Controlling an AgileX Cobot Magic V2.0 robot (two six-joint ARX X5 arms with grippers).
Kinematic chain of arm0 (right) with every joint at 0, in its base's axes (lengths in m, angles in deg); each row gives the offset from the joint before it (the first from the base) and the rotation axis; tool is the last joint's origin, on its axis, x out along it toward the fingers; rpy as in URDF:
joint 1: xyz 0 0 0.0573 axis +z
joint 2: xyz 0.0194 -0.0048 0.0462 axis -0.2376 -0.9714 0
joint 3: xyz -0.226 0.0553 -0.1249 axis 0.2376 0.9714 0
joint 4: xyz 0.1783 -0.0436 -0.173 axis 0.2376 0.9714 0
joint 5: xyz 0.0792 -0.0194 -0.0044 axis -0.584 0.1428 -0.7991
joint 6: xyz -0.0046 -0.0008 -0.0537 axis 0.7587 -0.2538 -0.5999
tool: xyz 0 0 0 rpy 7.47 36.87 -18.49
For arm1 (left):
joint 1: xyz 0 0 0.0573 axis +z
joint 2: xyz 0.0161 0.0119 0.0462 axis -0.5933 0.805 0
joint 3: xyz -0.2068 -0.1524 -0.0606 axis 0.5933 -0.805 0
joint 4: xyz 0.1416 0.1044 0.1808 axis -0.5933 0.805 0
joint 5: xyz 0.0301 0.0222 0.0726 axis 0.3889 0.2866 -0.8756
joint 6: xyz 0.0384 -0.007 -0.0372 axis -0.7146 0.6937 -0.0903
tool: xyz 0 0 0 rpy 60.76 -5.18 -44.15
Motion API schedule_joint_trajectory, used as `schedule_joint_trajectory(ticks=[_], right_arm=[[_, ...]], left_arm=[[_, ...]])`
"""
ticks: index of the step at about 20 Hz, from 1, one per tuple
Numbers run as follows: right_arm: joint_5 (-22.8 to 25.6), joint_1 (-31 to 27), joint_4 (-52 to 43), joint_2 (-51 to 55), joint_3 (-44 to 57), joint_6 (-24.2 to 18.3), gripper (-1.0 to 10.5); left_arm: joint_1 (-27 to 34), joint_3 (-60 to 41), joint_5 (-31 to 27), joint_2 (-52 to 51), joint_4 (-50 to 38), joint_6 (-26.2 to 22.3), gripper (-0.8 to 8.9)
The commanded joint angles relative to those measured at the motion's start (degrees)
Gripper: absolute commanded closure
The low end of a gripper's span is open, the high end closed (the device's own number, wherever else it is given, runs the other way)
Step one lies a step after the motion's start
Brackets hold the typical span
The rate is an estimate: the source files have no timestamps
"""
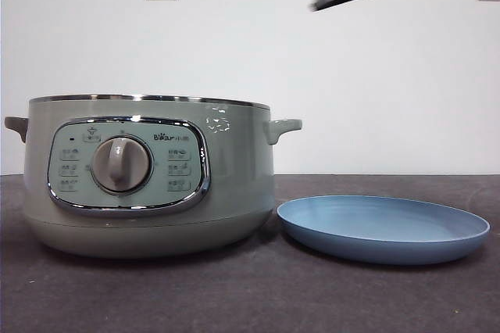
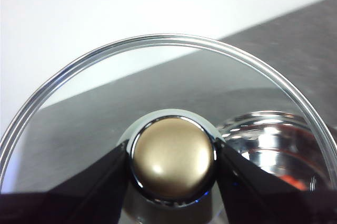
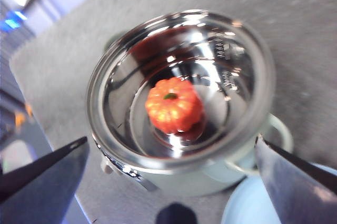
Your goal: Take the pumpkin out from the steamer,put the pumpkin in the blue plate,close the lid
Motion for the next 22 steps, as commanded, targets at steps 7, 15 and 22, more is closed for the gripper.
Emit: schedule_joint_trajectory(ticks=[7,15,22], right_arm=[[12.85,11.63,18.36,-27.26,-33.66,-5.2,3.4],[15.82,14.53,16.11,-38.75,-37.77,-6.47,3.5],[15.67,14.4,15.61,-46.42,-37.77,-7.54,3.5]], left_arm=[[0.07,0.81,-8.33,-8.92,1.53,-0.74,8.23],[0.07,0.81,-9.2,-9.01,5.16,-0.7,8.23],[0.07,0.81,-9.2,-8.96,5.79,-0.7,8.23]])
